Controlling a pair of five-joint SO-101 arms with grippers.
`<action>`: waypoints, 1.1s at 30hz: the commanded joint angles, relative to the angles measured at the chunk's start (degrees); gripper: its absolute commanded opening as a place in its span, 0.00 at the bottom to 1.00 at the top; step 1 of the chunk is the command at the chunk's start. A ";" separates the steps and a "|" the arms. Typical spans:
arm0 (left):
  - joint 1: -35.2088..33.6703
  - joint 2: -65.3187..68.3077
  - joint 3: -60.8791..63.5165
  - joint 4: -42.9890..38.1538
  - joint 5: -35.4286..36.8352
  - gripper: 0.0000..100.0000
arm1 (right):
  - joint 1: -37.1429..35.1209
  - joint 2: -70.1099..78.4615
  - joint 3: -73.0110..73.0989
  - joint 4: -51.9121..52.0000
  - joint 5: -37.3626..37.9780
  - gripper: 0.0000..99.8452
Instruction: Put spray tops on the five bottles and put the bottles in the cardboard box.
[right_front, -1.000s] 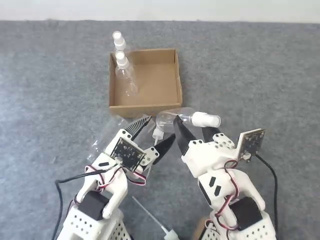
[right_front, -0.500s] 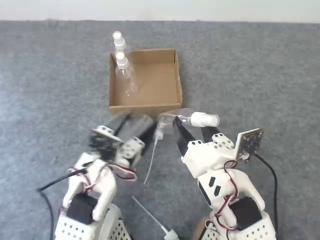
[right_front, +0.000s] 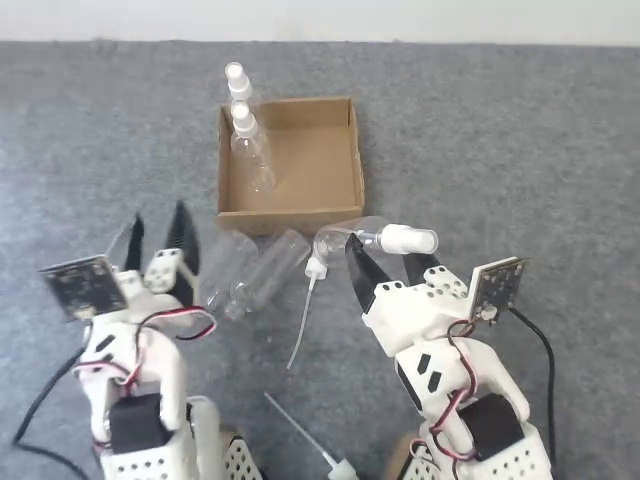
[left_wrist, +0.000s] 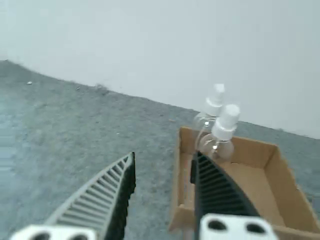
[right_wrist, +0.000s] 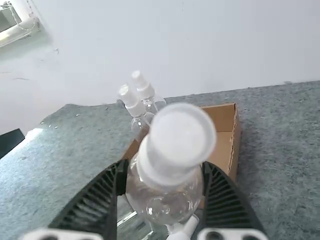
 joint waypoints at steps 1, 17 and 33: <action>-5.54 -0.70 -2.68 3.69 0.88 0.09 | -0.13 -0.84 -0.44 0.48 4.31 0.08; -6.68 -0.79 4.26 -3.78 -1.23 0.05 | -0.13 12.70 -15.03 -0.13 14.68 0.08; -6.68 -0.79 4.44 -3.96 -1.85 0.05 | -0.13 56.92 -37.19 -14.37 18.11 0.08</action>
